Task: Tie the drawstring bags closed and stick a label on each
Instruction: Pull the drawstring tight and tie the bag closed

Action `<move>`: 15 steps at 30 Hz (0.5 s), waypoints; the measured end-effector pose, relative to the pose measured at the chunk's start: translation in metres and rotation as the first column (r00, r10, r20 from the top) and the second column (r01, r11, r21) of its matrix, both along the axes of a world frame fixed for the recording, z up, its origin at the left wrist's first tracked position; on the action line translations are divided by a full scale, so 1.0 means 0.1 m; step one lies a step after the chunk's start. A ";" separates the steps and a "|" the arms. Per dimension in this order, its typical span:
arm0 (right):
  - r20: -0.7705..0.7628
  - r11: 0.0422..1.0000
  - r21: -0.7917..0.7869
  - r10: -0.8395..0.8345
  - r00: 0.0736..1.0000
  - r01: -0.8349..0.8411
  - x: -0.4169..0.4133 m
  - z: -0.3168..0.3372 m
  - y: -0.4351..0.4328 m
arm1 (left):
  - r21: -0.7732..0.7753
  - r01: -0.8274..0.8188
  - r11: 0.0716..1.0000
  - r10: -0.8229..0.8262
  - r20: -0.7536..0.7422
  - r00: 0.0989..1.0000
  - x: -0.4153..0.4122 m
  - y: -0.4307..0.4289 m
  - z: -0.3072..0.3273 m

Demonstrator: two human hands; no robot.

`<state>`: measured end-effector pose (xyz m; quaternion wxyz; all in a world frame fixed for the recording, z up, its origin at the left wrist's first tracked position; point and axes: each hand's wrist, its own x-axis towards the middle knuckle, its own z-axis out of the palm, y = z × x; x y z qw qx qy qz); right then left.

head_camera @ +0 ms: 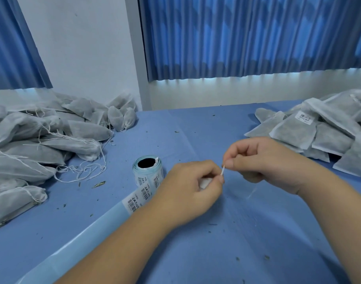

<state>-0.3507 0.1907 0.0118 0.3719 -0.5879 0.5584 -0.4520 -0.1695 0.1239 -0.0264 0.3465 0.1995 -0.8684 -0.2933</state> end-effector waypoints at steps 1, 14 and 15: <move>0.037 0.998 -0.053 -0.017 0.999 0.019 0.03 -0.01 -0.01 | 0.117 0.017 0.993 -0.009 -0.072 0.997 -0.01 0.03 0.05; -0.196 0.921 -0.355 -0.242 0.950 0.161 0.45 -0.10 -0.08 | 0.451 -0.065 0.890 0.251 -0.366 0.896 0.04 -0.01 0.28; -0.190 0.917 -0.366 -0.240 0.952 0.158 0.43 -0.08 -0.05 | 0.392 -0.124 0.911 0.266 -0.332 0.905 0.04 -0.02 0.27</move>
